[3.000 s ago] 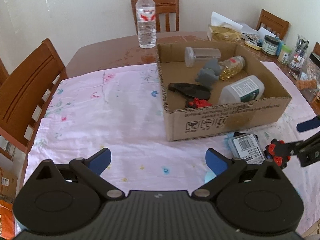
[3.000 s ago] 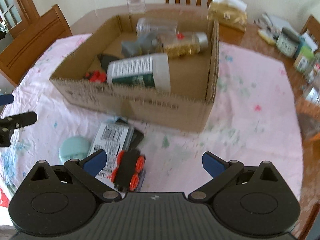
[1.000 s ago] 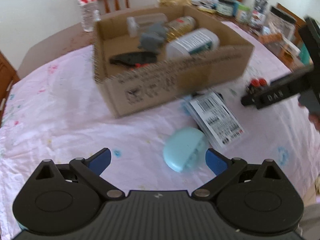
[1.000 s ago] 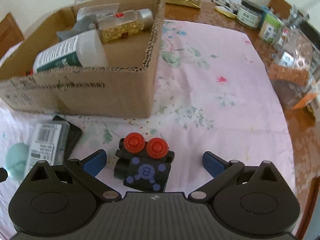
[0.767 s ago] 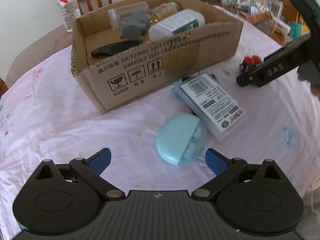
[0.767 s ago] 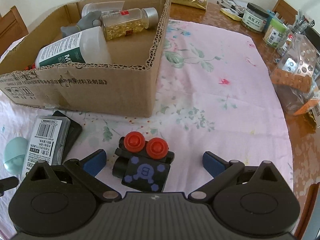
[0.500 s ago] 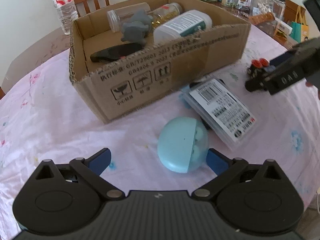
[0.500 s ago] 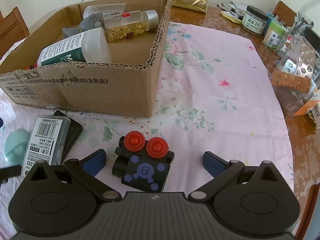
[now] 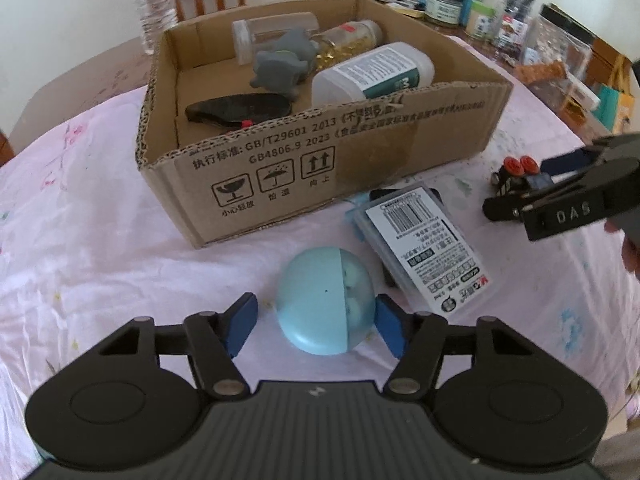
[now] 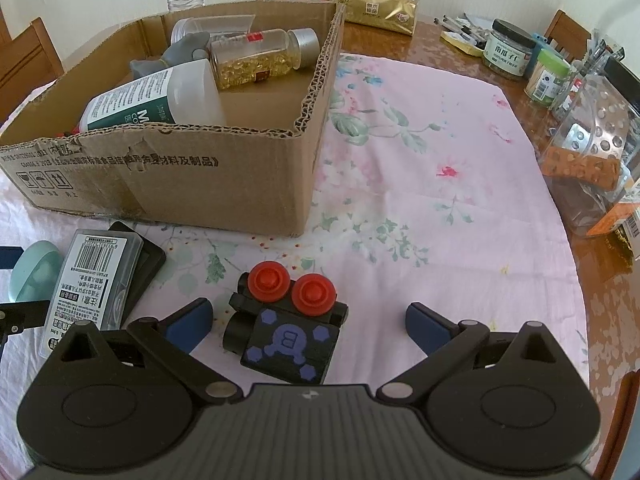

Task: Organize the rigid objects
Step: 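Close the right tool on the black toy block while the left tool grasps the light blue round case, then carry the block into the box and open the right tool while the left tool releases the case there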

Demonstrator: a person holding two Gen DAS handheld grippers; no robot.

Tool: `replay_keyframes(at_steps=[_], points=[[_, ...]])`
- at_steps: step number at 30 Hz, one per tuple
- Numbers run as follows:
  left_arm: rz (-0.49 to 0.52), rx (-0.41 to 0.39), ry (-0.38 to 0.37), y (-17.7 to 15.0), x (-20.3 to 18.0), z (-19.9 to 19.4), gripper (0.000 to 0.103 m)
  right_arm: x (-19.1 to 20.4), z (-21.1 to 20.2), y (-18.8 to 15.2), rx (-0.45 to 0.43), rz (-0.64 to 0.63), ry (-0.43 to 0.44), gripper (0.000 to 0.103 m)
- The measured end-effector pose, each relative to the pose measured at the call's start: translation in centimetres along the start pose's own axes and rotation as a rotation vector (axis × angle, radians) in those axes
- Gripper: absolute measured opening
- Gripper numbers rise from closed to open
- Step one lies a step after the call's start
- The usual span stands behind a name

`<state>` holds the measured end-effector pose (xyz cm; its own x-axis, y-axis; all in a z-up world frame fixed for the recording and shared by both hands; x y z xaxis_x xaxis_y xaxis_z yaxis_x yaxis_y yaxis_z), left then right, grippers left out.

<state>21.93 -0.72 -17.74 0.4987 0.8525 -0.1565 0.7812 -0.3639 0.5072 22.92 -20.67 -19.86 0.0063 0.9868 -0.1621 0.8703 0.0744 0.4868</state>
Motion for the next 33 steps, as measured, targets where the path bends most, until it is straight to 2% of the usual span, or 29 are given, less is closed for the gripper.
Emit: replay_keyframes(at_steps=[1,3,16,27,33], points=[[-0.010,-0.005,0.006,0.0,0.0,0.0,0.061,0.0,0.0,0.0,-0.002,0.002,-0.001,0.103],[-0.025,-0.015,0.007,0.2,0.0,0.0,0.052,0.0,-0.1,0.0,-0.005,0.007,-0.004,0.103],[-0.058,-0.030,0.046,-0.3,0.7,-0.3,0.052,0.7,-0.7,-0.7,0.039,0.093,-0.056,0.102],[-0.085,-0.033,0.065,0.2,0.8,0.0,0.052,0.7,-1.9,-0.6,0.001,0.101,-0.066,0.066],[-0.119,-0.036,0.085,0.3,0.8,0.1,0.052,0.8,-1.9,-0.5,-0.005,0.096,-0.065,0.064]])
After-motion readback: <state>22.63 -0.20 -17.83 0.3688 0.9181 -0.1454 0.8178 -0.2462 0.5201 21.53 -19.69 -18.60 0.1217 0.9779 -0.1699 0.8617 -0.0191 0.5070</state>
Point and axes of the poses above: each gripper's, at about its wrist camera, not at the fingertips, and z roughly the way its jaws point, x to its left, y to its top, the point moved 7 cm from there along z, roughly the way its jaws point, and after that the axes turned 9 degrees about -y, right-handed, at the moved point
